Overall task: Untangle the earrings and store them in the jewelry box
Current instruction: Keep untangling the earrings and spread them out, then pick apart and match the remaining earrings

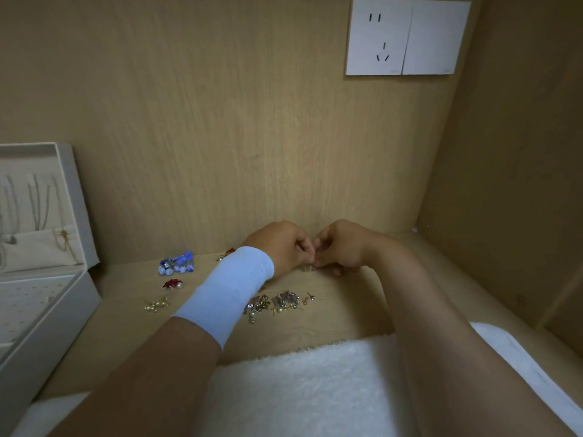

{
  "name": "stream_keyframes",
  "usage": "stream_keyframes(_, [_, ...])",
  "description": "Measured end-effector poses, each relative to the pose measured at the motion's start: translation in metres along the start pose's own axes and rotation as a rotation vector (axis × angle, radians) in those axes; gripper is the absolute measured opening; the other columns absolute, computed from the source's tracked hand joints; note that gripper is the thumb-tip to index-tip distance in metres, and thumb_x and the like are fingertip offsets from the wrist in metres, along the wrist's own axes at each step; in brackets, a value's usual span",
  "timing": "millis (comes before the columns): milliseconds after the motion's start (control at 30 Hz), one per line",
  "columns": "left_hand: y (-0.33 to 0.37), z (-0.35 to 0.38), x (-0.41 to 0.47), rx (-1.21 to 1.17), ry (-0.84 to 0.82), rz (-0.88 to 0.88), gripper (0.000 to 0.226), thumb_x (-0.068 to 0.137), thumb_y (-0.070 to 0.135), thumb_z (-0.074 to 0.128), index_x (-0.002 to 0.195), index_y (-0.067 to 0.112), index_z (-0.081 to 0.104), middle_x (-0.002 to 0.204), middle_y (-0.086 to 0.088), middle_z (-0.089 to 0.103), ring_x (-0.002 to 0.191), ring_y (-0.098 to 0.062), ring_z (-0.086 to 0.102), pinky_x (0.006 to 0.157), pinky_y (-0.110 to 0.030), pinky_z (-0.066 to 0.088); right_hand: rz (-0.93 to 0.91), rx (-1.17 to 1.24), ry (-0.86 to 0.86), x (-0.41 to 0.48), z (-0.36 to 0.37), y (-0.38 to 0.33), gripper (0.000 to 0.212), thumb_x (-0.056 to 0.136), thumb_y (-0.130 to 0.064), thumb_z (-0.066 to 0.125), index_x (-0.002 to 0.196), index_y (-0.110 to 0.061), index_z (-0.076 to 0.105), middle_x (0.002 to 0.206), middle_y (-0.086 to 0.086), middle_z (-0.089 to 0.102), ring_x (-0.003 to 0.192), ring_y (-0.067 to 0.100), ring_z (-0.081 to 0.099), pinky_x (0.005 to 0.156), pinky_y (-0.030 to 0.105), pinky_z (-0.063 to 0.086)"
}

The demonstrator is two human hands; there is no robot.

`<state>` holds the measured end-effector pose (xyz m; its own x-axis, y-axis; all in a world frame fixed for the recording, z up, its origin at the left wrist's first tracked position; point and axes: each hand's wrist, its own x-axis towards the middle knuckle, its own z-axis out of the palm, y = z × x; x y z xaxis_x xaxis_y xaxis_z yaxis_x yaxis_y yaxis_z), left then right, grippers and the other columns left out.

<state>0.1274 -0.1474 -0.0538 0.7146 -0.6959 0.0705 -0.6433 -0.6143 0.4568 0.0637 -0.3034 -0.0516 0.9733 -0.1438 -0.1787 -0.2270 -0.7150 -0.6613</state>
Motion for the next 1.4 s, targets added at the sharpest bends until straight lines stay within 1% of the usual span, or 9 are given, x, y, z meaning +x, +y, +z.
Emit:
stream_keyframes(67, [-0.004,0.0,0.0,0.025,0.0,-0.008,0.004,0.084,0.031,0.07,0.082,0.035,0.072,0.083,0.016,0.068,0.086,-0.007,0.064,0.084,-0.029,0.051,-0.009,0.007,-0.002,-0.001,-0.001,-0.001,0.016,0.092,-0.009,0.068,0.107,-0.008,0.074,0.046,-0.01,0.06,0.04,0.007,0.052,0.034,0.013,0.033])
stream_keyframes(200, [-0.015,-0.003,-0.002,0.065,0.025,-0.036,0.011,0.085,0.03,0.067,0.092,0.037,0.072,0.087,0.019,0.066,0.091,-0.007,0.063,0.09,-0.029,0.05,-0.009,-0.031,0.024,0.001,-0.005,0.0,0.012,0.091,-0.012,0.07,0.1,-0.016,0.075,0.082,0.017,0.075,0.047,0.012,0.053,0.034,0.013,0.032])
stream_keyframes(333, [-0.014,-0.001,-0.004,0.107,0.004,-0.047,0.017,0.077,0.044,0.073,0.093,0.041,0.072,0.091,0.021,0.069,0.093,-0.005,0.063,0.088,-0.028,0.049,0.026,-0.131,-0.007,0.002,-0.005,0.0,0.016,0.082,-0.012,0.079,0.097,-0.015,0.077,0.043,-0.009,0.058,0.034,0.005,0.047,0.036,0.012,0.033])
stream_keyframes(467, [-0.012,0.005,-0.003,0.166,0.036,-0.027,0.011,0.078,0.041,0.072,0.089,0.039,0.073,0.089,0.019,0.07,0.091,-0.008,0.064,0.086,-0.028,0.051,-0.002,-0.153,0.028,0.007,0.003,-0.002,0.012,0.079,-0.016,0.082,0.091,-0.019,0.08,0.074,0.002,0.068,0.05,0.011,0.052,0.048,0.017,0.043])
stream_keyframes(700, [-0.015,-0.018,-0.016,0.082,0.069,-0.043,0.013,0.081,0.042,0.071,0.093,0.035,0.072,0.086,0.02,0.068,0.09,-0.005,0.063,0.088,-0.03,0.051,-0.046,-0.189,0.053,0.0,-0.002,-0.014,0.016,0.079,-0.011,0.079,0.082,-0.026,0.074,0.072,-0.005,0.064,0.055,0.003,0.052,0.055,0.017,0.043])
stream_keyframes(833, [-0.018,-0.033,-0.035,0.092,0.04,-0.033,0.01,0.085,0.033,0.068,0.092,0.034,0.074,0.086,0.018,0.066,0.085,-0.002,0.06,0.082,-0.026,0.05,-0.107,-0.207,-0.087,-0.009,-0.006,-0.039,0.016,0.077,-0.014,0.082,0.074,-0.027,0.074,0.067,-0.002,0.064,0.048,0.006,0.052,0.058,0.022,0.044])
stream_keyframes(967, [-0.029,-0.028,-0.055,0.023,-0.056,-0.022,0.013,0.085,0.026,0.069,0.094,0.034,0.076,0.082,0.021,0.065,0.079,0.003,0.059,0.082,-0.019,0.047,-0.024,-0.376,-0.261,-0.02,0.001,-0.055,0.018,0.07,-0.026,0.089,0.085,-0.031,0.079,0.077,-0.003,0.066,0.065,0.009,0.055,0.061,0.024,0.043])
stream_keyframes(1133, [-0.047,-0.029,-0.064,-0.047,-0.067,-0.023,0.018,0.088,0.02,0.068,0.092,0.036,0.076,0.09,0.02,0.069,0.088,0.001,0.063,0.092,-0.023,0.049,0.053,-0.499,-0.275,-0.02,0.008,-0.054,0.022,0.063,-0.03,0.093,0.079,-0.034,0.078,0.097,-0.014,0.075,0.108,0.011,0.065,0.1,0.033,0.051])
stream_keyframes(1400, [-0.046,-0.029,-0.064,0.084,-0.072,-0.03,0.013,0.081,0.03,0.073,0.092,0.035,0.077,0.078,0.027,0.062,0.09,-0.001,0.064,0.091,-0.03,0.052,0.041,-0.508,-0.265,-0.02,0.013,-0.05,0.018,0.069,-0.028,0.089,0.084,-0.029,0.081,0.064,-0.026,0.068,0.09,-0.001,0.063,0.093,0.026,0.049])
